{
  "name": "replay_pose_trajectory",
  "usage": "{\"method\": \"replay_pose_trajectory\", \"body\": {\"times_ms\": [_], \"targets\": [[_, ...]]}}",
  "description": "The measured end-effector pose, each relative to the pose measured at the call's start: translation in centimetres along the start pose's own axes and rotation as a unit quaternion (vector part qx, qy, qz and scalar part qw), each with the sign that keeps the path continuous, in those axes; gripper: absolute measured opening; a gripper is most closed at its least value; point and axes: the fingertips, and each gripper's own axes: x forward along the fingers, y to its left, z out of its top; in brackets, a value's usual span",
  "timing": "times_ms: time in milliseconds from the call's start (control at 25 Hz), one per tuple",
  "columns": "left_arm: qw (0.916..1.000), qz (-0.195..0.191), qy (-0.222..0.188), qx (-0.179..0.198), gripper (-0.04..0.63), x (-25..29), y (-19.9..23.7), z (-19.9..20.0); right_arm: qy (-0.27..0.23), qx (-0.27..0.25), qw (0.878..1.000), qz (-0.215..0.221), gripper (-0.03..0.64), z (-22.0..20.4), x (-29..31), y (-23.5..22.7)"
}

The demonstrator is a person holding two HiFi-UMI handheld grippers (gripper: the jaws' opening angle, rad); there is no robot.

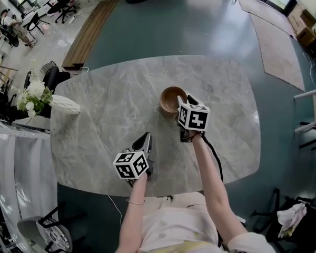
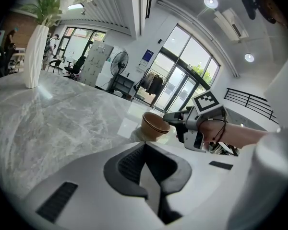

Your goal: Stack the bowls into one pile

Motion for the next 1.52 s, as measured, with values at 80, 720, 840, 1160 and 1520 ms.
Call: {"method": "replay_pose_trajectory", "body": {"times_ms": [80,720,840,1160,1520], "targets": [[1.0,0.001,-0.001,0.001,0.0,-0.1,-0.2,0.0,-0.003,-0.004,1.0,0.002,0.147,0.1,-0.3,-0.1],[0.9972,0.013,-0.069,0.025,0.0,-2.0,-4.4,1.7,-0.017,-0.039,0.994,0.1,0.008,-0.4,-6.7,-0.6],[0.9962,0.01,-0.081,0.03,0.0,-2.7,-5.4,2.0,-0.021,-0.033,0.991,0.126,0.008,-0.4,-8.3,-0.7],[0.9922,-0.001,-0.115,0.049,0.0,-5.0,-7.6,3.8,-0.069,-0.025,0.978,0.194,0.008,1.3,-13.2,-0.1],[0.9816,-0.032,-0.166,0.089,0.0,-8.2,-9.0,7.5,-0.137,-0.015,0.957,0.254,0.008,3.9,-17.7,2.0]]}}
